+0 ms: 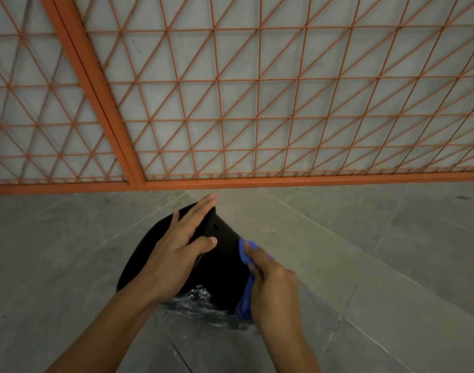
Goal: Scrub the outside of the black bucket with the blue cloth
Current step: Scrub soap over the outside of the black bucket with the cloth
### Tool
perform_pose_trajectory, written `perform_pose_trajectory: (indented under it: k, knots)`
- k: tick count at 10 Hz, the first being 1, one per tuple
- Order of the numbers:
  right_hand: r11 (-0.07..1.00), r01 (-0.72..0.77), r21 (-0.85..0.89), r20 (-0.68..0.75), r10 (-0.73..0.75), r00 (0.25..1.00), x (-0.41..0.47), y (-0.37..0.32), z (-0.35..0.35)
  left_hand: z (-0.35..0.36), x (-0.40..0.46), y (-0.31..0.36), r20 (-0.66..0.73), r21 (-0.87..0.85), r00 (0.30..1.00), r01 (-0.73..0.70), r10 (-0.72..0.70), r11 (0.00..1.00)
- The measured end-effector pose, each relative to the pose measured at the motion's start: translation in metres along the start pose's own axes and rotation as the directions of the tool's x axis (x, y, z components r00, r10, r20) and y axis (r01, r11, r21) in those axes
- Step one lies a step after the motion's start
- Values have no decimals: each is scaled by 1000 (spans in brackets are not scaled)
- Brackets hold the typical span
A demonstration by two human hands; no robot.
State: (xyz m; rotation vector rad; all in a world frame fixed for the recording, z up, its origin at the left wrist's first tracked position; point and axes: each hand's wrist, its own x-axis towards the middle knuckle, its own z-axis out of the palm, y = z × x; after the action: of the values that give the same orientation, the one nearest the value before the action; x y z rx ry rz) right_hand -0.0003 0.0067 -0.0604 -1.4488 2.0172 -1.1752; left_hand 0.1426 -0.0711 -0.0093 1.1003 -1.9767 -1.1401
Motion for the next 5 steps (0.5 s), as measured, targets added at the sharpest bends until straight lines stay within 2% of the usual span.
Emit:
perform_pose_trajectory:
  k: [1,2,3,4,5]
  knots:
    - [988,12,152,-56,-4,998,12,-10,3,-2,1,1,-12,-51,1000,-5,4,999]
    - [980,-16,197,-19,20,1000,19,-18,-1,-2,1,2,-16,-57,1000,-9,8,998]
    - [993,101,61,-153,-91,984,-4,-11,13,-5,-2,0,0,-45,1000,-21,21,999]
    - [981,174,91,-67,-168,983,-7,-14,14,-9,-4,0,-29,-110,999,-25,22,994]
    - [990,115,77,-99,-107,989,1,0,10,-9,-2,1,-27,-156,1000,-9,5,988]
